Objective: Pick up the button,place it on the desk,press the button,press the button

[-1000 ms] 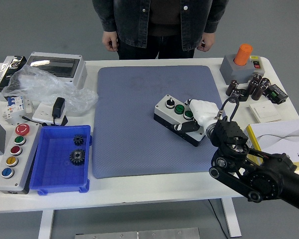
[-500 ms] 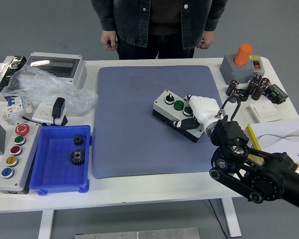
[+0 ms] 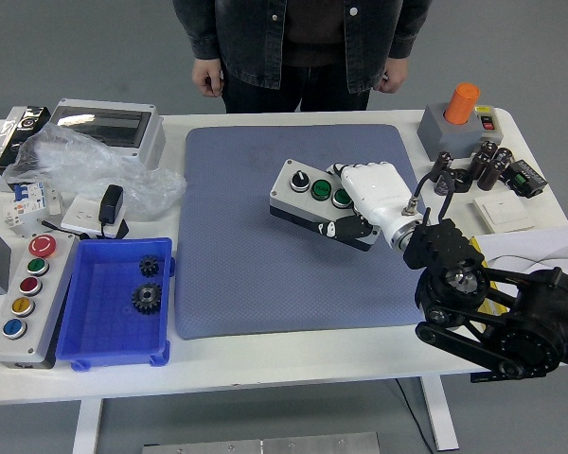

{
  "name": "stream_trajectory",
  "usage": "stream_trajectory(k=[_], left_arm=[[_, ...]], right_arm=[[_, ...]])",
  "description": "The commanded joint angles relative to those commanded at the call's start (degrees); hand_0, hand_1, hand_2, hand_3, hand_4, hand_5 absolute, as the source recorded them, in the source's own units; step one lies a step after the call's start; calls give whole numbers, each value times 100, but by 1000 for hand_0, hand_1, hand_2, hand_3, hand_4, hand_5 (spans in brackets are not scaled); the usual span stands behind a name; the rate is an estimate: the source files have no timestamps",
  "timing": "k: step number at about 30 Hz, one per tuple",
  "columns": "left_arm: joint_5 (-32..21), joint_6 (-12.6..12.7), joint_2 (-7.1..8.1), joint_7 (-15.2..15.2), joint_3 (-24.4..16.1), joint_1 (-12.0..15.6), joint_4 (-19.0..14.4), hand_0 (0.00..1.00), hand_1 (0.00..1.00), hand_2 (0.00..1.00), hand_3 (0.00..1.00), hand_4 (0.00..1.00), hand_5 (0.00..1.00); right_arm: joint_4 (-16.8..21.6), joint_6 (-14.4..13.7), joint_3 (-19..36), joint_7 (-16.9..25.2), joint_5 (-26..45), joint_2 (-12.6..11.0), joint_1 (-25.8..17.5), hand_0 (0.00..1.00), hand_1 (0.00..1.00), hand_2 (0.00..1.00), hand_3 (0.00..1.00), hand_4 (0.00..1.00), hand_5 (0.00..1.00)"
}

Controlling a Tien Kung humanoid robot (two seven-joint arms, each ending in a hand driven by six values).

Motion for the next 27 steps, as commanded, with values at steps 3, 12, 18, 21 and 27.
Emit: stream_trajectory(k=[3,12,18,21,27], left_arm=[[-2,1,0,-1,-6,-7,0,669,698,621,640,618,369],[12,0,0,-1,7,-23,-3,668,699,622,641,618,374],[0,1,8,1,37,-21,-2,669,699,623,641,619,377],[-1,3,11,-1,43,-28,-4,669,699,623,641,619,377],[-20,2,10,0,68,-28,-3,669,699,623,641,619,377]], right_arm=[[62,-126,-285,309,17,-78,172,241,412,393,341,542,76],[-166,-239,-886,1030,182,-96,502,303,423,396,349,513,63],[-631,-234,-1054,1526,80,30,746,397,448,419,348,502,56],[-858,-244,-1178,1718,52,95,832,397,448,419,348,502,56],[-1153,-257,-1337,1908,83,191,882,471,519,486,351,497,54]])
